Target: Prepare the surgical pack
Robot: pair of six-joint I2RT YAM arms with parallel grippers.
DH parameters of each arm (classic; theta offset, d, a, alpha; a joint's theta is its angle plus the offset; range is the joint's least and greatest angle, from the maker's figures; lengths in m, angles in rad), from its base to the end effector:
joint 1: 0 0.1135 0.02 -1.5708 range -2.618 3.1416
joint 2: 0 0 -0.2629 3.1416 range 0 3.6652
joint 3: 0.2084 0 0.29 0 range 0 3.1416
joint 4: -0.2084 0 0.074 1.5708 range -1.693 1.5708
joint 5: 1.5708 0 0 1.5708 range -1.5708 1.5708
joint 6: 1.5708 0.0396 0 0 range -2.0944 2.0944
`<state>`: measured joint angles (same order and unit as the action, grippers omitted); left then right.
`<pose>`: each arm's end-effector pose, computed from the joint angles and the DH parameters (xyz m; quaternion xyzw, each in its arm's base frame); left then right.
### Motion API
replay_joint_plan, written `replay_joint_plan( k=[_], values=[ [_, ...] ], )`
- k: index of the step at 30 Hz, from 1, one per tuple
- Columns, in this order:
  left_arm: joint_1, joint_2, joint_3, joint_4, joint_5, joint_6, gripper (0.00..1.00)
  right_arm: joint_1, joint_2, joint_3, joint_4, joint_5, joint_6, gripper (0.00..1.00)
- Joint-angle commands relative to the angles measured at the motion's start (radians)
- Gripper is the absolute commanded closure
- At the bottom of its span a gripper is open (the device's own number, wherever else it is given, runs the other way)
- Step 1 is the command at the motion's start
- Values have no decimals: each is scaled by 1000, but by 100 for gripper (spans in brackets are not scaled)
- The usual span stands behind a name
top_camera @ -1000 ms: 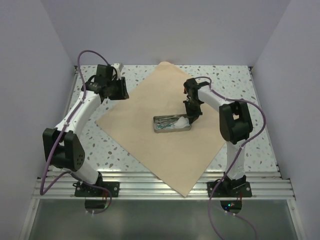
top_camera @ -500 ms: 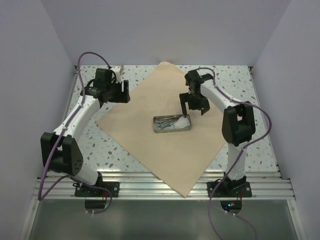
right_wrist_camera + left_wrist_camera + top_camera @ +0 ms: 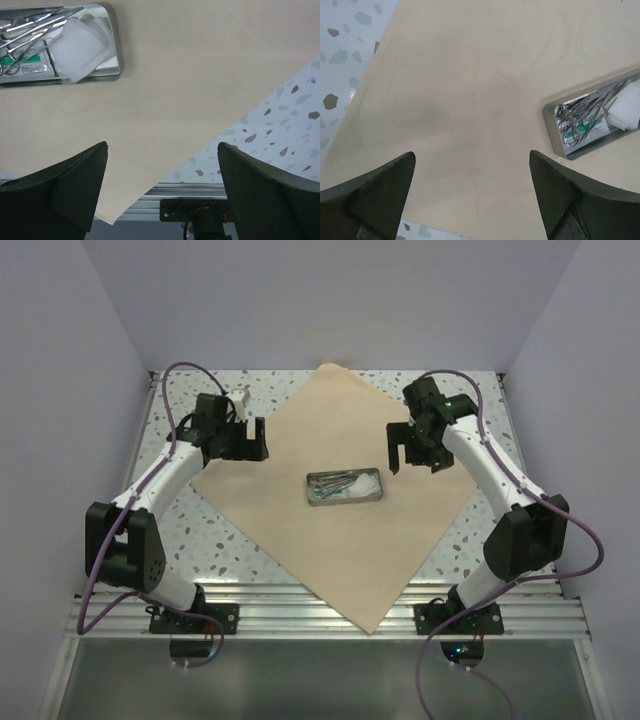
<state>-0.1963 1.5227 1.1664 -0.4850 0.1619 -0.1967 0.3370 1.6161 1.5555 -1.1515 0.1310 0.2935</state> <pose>0.3612 -0.0783 0.2491 0.0287 0.9312 -0.1435 0.3340 0.3401 0.1137 0.3128 -0.0097 0.9819 -0.0060 0.1892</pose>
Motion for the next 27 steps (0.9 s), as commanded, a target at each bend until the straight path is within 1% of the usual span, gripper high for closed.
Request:
replay_joint_plan(
  k=[1,3,5,6,7,8,9,11,12,13,14,15,16,17,18,19,20,21,22,23,24,25,26,27],
  values=[
    [8,-55,25,54,92,6,0,-10,-4,-54,-2,-60,23,6],
    [9,-47,35,51,128,8,0,-12,-1,-103,21,-86,7,11],
    [9,-27,52,24,171,13,0,-12,20,-115,30,-108,10,14],
    [9,-24,50,20,177,13,4,-12,24,-124,39,-122,12,18],
    [9,-24,49,16,195,14,12,-10,27,-129,61,-129,15,20],
    [11,-29,35,16,200,14,15,-10,36,-130,67,-130,19,23],
    [9,-38,23,22,208,10,22,-12,41,-129,72,-130,21,27],
    [9,-42,-3,22,234,11,33,-10,60,-120,61,-166,21,29],
    [6,-47,-13,22,238,13,44,-10,62,-118,58,-182,16,32],
    [3,-48,-20,19,246,14,49,-10,65,-124,53,-192,10,34],
    [-2,-49,-37,19,248,20,55,-10,61,-146,52,-191,9,41],
    [-14,-47,-46,19,252,25,64,-9,54,-159,55,-188,12,46],
    [-21,-45,-51,11,249,28,66,-12,45,-175,71,-186,15,49],
    [-29,-44,-60,10,251,36,68,-12,41,-198,78,-186,18,60],
    [-44,-39,-65,10,254,37,73,-12,38,-202,84,-197,21,65],
    [-51,-36,-73,10,254,37,74,-12,39,-209,91,-203,27,69],
    [-58,-35,-74,11,255,37,76,-10,39,-218,96,-203,30,78],
    [-69,-26,-76,11,263,36,85,-12,36,-224,101,-200,32,84],
    [-74,-19,-79,16,266,31,86,-12,34,-233,104,-211,26,87],
    [-78,-13,-77,16,271,31,86,-10,28,-254,104,-226,18,88],
    [-89,0,-77,16,277,31,81,-9,13,-270,105,-260,7,87],
    [-94,2,-79,16,275,29,77,-9,-1,-288,104,-283,6,84],
    [-97,7,-80,16,271,28,69,0,-13,-331,105,-309,6,73],
    [-97,7,-82,22,268,28,65,11,-45,-354,102,-330,7,68]
  ],
)
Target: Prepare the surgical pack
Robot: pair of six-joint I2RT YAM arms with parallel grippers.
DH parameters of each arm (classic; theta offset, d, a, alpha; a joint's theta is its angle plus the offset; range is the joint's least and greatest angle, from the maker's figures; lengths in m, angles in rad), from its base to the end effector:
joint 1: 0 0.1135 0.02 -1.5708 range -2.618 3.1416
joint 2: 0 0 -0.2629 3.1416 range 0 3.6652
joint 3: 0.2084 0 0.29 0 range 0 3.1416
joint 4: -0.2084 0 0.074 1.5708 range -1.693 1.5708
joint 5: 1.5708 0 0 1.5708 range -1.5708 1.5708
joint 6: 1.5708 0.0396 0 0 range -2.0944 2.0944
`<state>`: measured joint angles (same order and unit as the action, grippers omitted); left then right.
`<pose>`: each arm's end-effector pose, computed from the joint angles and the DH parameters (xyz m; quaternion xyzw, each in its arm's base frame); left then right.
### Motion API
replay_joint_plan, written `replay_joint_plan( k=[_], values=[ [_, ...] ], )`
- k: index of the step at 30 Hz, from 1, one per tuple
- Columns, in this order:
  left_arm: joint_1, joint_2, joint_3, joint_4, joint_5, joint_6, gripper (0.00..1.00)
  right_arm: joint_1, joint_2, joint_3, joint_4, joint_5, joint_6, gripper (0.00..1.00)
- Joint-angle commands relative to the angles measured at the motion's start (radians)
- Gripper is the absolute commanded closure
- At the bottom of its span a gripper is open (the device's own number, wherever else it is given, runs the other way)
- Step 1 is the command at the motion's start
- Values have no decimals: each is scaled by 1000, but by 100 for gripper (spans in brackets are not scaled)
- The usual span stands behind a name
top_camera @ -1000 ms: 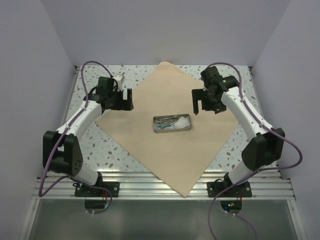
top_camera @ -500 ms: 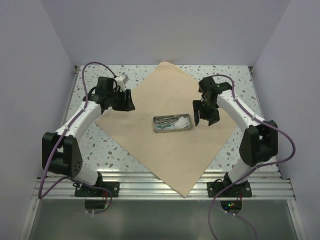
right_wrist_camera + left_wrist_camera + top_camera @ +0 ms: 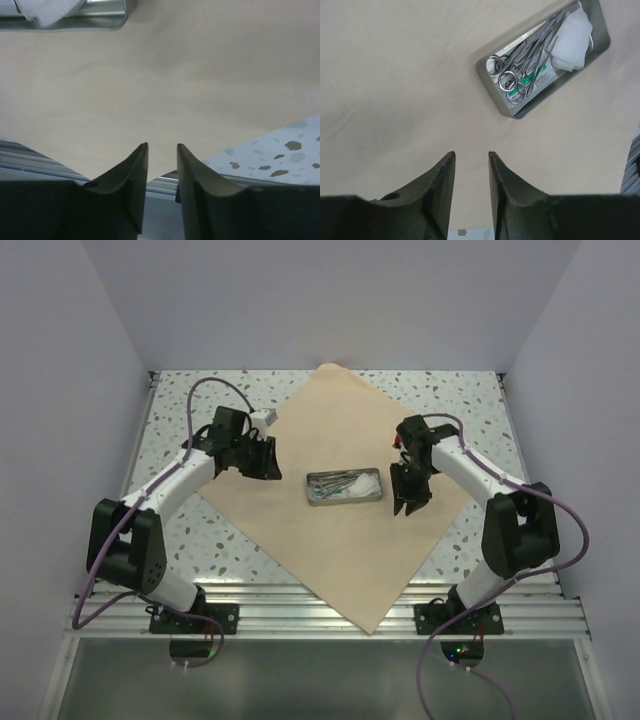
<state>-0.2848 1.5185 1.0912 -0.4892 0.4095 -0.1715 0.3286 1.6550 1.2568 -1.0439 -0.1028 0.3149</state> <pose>0.3377 -0.1153 0.2255 0.1177 0.9220 -0.2587 0.2629 0.3219 0.1140 0.2083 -0.0101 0.9966 0.0689 0.0447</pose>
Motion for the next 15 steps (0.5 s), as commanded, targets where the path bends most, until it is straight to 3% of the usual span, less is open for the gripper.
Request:
replay_joint_plan(
  k=[1,2,4,6,10,15],
  values=[
    [-8,14,-7,23,14,4,61,55,-99,-77,-7,-97,-13,62],
    [-10,25,-7,18,11,4,56,78,-115,-117,-10,-91,-8,55],
    [-8,35,-10,15,18,4,55,157,-153,-163,-21,-77,21,48],
    [-13,40,-27,32,31,-2,58,188,-182,-192,-21,-66,53,46],
    [-68,71,-39,40,35,-23,67,184,-227,-221,10,5,95,54],
    [-143,144,-18,77,19,-80,67,171,-127,-136,42,83,108,54]
  ],
)
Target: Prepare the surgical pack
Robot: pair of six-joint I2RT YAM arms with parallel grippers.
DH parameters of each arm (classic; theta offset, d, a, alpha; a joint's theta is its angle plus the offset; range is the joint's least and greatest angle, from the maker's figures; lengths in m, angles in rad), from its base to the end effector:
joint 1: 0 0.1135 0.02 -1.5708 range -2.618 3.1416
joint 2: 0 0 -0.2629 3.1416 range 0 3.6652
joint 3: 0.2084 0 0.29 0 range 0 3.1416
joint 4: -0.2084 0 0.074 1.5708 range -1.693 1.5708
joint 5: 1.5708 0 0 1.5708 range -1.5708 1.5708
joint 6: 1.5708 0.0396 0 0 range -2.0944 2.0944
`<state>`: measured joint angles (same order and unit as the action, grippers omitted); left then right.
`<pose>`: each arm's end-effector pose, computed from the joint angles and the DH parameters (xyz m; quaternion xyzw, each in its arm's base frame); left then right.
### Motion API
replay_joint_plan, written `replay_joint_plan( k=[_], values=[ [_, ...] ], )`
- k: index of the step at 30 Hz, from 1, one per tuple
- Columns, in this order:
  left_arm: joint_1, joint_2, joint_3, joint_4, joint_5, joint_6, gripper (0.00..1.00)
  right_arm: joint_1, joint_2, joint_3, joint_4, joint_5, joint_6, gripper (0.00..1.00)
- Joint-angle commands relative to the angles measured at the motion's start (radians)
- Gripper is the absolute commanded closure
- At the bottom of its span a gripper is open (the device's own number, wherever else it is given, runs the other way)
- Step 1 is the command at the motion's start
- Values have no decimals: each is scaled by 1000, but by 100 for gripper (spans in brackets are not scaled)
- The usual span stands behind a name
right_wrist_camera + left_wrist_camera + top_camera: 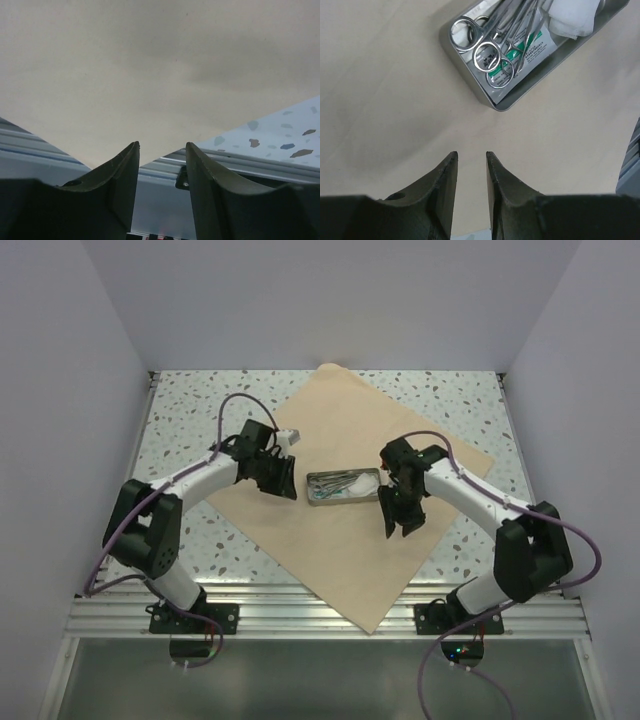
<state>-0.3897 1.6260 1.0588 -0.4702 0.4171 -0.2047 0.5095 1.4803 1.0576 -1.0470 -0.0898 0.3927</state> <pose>0.3288 -0.1524 0.1793 0.1415 0.9347 -0.2665 0.1880 0.2524 0.1451 0.2008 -0.0605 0.9959 0.0623 0.0259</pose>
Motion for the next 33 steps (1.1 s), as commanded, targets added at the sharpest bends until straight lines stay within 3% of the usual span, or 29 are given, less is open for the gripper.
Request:
replay_joint_plan(
  k=[1,6,13,33],
  values=[
    [-50,57,27,51,0,-58,67,-26,72,105,44,85,34,54],
    [-61,146,96,16,-41,-64,66,-81,253,234,44,116,-15,55],
    [-81,198,122,22,-43,-61,66,-103,376,349,67,99,-14,57],
    [-101,282,198,42,-17,-58,66,-144,486,369,133,52,-14,60]
  ],
)
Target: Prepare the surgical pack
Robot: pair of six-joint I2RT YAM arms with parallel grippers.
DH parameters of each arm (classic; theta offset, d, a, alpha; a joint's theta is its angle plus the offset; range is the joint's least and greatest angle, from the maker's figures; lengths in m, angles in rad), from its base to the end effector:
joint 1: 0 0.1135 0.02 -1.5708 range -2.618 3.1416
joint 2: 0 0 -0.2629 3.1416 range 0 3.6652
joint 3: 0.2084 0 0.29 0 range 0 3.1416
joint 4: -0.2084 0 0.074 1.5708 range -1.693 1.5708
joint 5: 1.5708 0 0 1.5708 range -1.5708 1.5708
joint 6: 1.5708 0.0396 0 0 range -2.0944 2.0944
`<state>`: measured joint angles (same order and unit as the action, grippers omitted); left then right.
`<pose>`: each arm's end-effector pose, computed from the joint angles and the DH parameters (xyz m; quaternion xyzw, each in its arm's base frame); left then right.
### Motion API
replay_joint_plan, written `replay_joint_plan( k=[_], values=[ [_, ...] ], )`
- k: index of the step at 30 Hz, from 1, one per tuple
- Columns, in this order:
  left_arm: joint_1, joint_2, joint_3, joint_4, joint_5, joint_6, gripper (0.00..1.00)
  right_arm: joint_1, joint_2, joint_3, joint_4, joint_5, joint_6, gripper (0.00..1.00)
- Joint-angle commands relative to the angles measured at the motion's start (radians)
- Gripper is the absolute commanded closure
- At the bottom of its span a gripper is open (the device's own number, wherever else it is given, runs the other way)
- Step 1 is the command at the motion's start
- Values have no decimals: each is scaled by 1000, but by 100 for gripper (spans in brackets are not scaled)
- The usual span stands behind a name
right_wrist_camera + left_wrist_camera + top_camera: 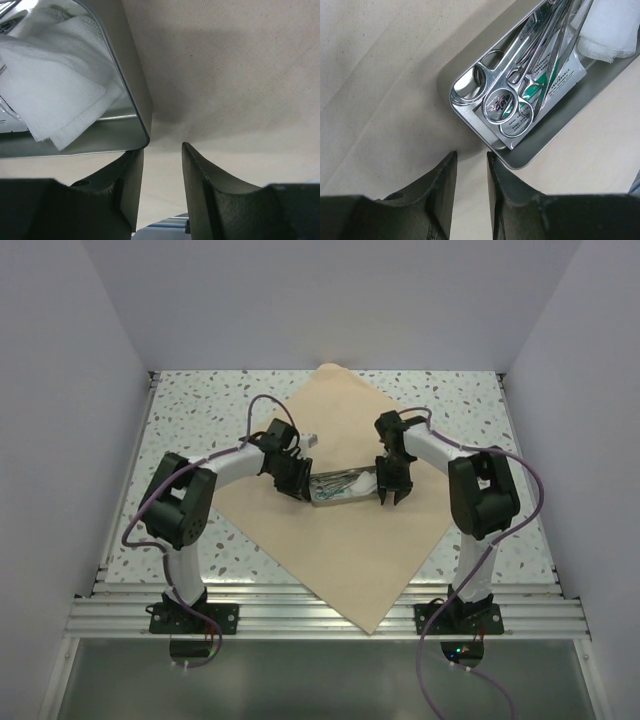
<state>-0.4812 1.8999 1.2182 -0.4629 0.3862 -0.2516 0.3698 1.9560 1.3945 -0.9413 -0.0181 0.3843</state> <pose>0.3555 -0.2025 0.1293 0.1502 0.9482 -0.2495 0.1266 0.3714 0.1447 0.1435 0.0069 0.9994 0.0209 0.0283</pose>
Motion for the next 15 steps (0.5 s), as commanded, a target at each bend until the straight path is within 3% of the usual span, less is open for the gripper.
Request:
replay_joint_plan(
  k=[1,8,15],
  values=[
    [-8,10,41,27,2,-9,66,-3,14,37,26,-20,-7,60],
    [-8,16,92,-9,-70,0,62,-3,6,51,-22,-13,-28,60],
    [42,-163,15,-77,-178,14,31,49,-303,-116,-134,-16,-111,46]
  ],
)
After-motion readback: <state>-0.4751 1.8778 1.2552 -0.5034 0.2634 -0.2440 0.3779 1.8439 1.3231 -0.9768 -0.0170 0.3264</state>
